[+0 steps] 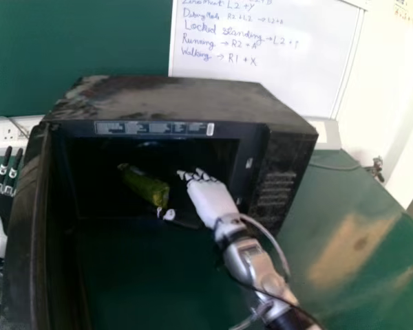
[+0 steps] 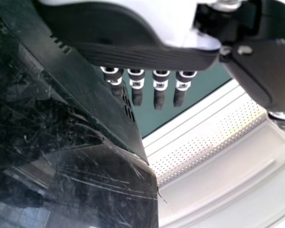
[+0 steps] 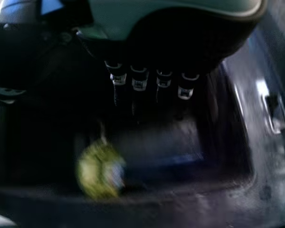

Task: Put biscuit inside oven

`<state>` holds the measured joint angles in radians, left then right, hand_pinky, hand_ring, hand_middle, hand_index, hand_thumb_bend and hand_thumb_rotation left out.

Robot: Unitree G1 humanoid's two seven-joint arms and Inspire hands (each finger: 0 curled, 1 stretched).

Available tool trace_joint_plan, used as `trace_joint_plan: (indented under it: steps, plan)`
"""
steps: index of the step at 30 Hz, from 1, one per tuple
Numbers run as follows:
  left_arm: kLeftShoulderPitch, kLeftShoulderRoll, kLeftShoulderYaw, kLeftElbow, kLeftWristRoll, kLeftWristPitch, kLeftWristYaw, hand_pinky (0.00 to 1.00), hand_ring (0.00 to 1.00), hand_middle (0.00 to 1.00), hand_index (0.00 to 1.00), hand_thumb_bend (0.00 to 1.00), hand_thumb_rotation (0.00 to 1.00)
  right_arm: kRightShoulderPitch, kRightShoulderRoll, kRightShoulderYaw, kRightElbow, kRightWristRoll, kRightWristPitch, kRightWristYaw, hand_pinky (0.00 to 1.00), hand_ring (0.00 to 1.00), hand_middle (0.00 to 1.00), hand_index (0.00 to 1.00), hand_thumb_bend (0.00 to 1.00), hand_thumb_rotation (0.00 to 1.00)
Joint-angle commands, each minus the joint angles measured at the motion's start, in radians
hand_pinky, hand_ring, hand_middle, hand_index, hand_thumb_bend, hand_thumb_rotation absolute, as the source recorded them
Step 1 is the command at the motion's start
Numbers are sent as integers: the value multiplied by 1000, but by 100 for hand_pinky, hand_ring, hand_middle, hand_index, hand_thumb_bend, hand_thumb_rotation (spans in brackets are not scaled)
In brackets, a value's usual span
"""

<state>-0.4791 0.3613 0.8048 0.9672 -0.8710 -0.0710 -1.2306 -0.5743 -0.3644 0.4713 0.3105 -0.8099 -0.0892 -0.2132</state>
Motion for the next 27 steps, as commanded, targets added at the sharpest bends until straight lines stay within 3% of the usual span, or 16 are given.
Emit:
trace_joint_plan:
  steps: [1,9,12,21,27]
  plan:
    - [62,-51,-1,53,1,19,6,0,11,39,80,33,53,37,-18,-30,-15,27,-78,-58,86,88,89,95,100,75]
    - [60,-48,0,57,3,17,5,0,10,38,80,33,57,108,-51,-93,24,84,-290,-168,84,85,86,91,100,78]
    - [62,-51,-1,49,2,26,18,0,11,39,79,34,53,129,-56,-119,68,128,-383,-187,84,83,83,90,100,78]
    - [57,-47,2,58,5,12,12,0,11,38,79,34,56,126,-74,-177,322,197,-730,-294,72,73,79,92,96,76]
    - [56,-41,2,63,5,18,7,0,10,39,80,32,59,96,-75,-214,481,183,-896,-403,70,71,75,91,96,79]
